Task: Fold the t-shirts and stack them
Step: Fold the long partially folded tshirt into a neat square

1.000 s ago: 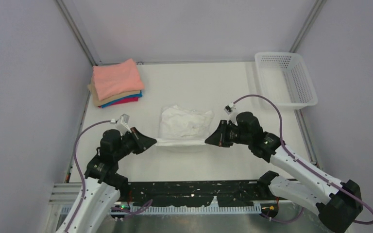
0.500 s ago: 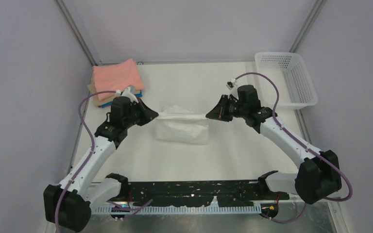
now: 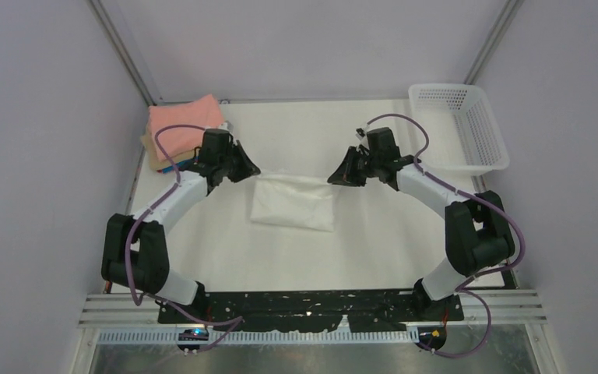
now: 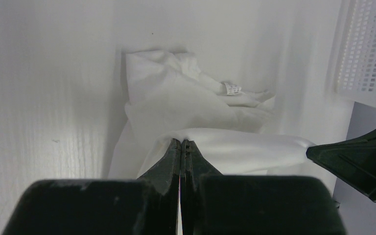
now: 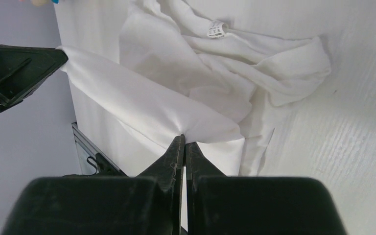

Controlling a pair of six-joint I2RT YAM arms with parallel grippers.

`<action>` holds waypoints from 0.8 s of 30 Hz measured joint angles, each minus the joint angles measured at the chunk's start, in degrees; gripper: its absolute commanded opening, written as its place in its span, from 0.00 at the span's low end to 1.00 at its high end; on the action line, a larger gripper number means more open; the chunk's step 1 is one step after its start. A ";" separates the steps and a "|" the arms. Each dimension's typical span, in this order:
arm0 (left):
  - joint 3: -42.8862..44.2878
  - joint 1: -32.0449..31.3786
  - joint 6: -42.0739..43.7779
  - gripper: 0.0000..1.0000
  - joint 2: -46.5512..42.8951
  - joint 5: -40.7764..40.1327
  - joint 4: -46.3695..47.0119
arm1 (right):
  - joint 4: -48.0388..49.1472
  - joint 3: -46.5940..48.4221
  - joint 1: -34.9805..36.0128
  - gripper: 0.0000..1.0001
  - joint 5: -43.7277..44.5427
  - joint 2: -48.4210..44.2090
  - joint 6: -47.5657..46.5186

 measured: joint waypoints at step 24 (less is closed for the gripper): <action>16.33 1.70 2.21 1.00 21.05 -1.18 -5.68 | 0.15 12.22 -0.85 0.66 14.86 13.81 -1.36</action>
